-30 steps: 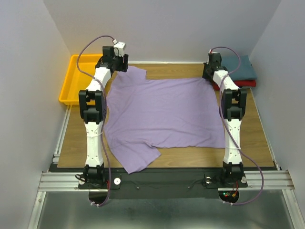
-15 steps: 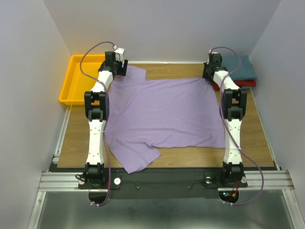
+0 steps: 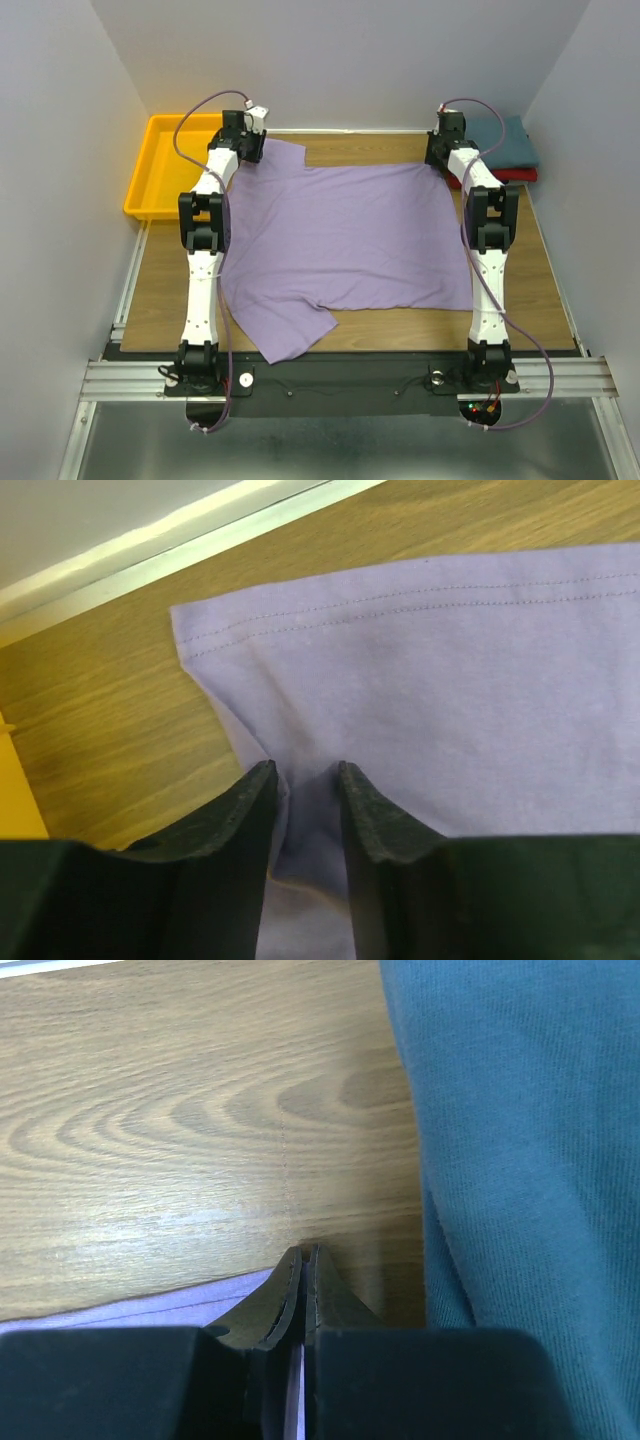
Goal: Fold and stack the t-shirts
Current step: Fold the tshirt
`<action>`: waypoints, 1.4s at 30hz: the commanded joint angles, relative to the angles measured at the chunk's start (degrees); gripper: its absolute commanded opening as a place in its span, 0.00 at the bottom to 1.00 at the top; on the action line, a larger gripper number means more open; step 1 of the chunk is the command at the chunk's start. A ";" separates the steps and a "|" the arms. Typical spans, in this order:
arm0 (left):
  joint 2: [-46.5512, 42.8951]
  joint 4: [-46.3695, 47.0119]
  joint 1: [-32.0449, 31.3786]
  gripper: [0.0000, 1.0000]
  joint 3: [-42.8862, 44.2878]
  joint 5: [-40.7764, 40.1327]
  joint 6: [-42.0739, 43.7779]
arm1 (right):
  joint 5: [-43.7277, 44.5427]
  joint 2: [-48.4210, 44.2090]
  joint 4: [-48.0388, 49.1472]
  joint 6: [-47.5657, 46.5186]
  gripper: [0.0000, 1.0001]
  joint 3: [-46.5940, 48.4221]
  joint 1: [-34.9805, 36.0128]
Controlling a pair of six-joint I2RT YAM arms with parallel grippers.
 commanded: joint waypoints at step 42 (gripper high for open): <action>-41.39 21.84 2.83 0.00 -43.83 5.47 9.08 | -9.89 -21.09 -0.24 -12.22 0.01 -13.43 -0.93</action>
